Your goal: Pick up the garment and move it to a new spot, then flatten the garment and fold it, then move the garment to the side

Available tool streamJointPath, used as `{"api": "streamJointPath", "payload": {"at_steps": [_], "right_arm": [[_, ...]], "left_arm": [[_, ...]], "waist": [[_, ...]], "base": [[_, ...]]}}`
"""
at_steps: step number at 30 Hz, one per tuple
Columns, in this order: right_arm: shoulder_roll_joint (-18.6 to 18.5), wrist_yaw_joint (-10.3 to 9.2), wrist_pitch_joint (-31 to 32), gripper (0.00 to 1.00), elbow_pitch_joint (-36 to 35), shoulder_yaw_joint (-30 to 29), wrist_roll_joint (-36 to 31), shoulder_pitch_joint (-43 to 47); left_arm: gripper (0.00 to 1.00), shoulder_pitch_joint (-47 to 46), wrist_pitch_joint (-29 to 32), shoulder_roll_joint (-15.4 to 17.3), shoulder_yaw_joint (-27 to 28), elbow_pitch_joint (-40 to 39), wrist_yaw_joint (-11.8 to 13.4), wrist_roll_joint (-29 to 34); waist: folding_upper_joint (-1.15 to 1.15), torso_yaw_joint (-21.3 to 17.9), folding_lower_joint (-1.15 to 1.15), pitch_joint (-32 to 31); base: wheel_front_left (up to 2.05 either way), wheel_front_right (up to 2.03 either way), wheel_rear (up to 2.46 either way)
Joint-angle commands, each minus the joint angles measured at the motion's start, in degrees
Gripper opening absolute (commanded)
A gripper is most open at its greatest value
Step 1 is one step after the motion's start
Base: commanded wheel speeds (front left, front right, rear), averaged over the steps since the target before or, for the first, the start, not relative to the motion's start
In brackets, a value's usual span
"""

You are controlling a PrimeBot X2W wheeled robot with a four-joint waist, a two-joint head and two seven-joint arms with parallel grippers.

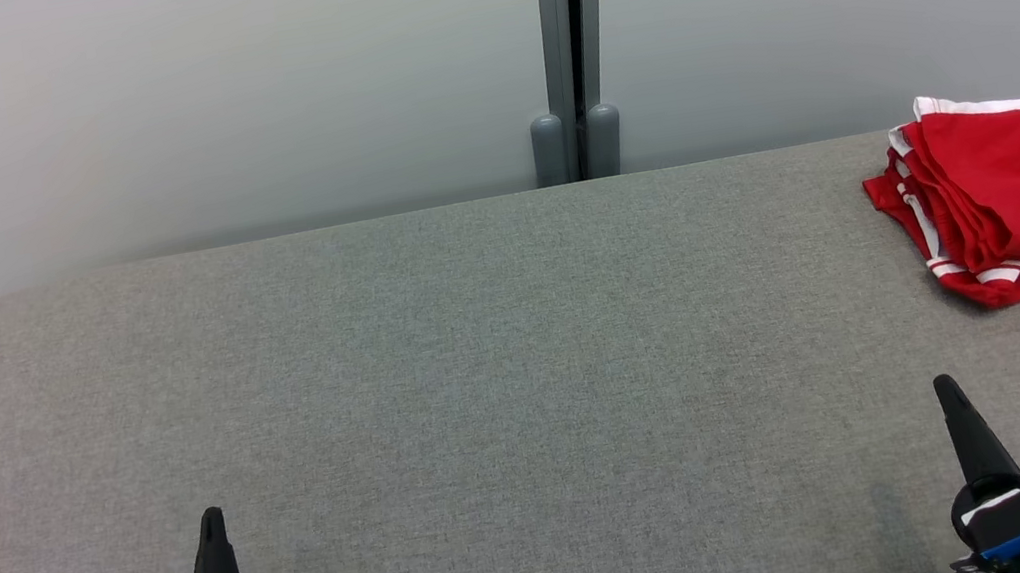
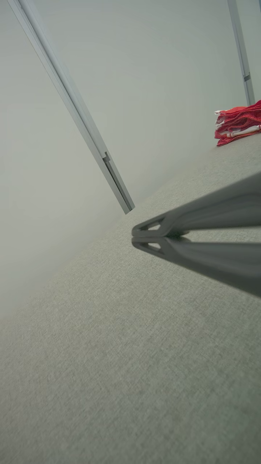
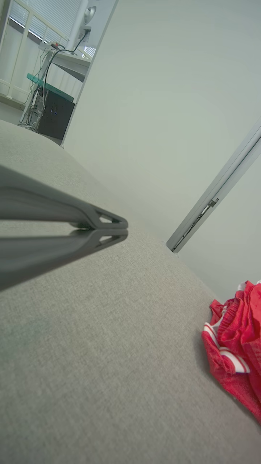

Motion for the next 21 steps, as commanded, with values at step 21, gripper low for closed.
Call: {"api": "streamJointPath", "payload": {"at_steps": [21], "right_arm": [[-0.52, 0.02, 2.29, 0.00, -0.59, -0.32, 14.41, -2.61]], "left_arm": [[0.00, -2.00, 3.69, -0.19, 2.16, -3.47, -0.49, -13.10]], "waist": [[0.00, -0.20, 0.00, 0.07]], "base": [[0.00, 0.00, 0.00]]}}
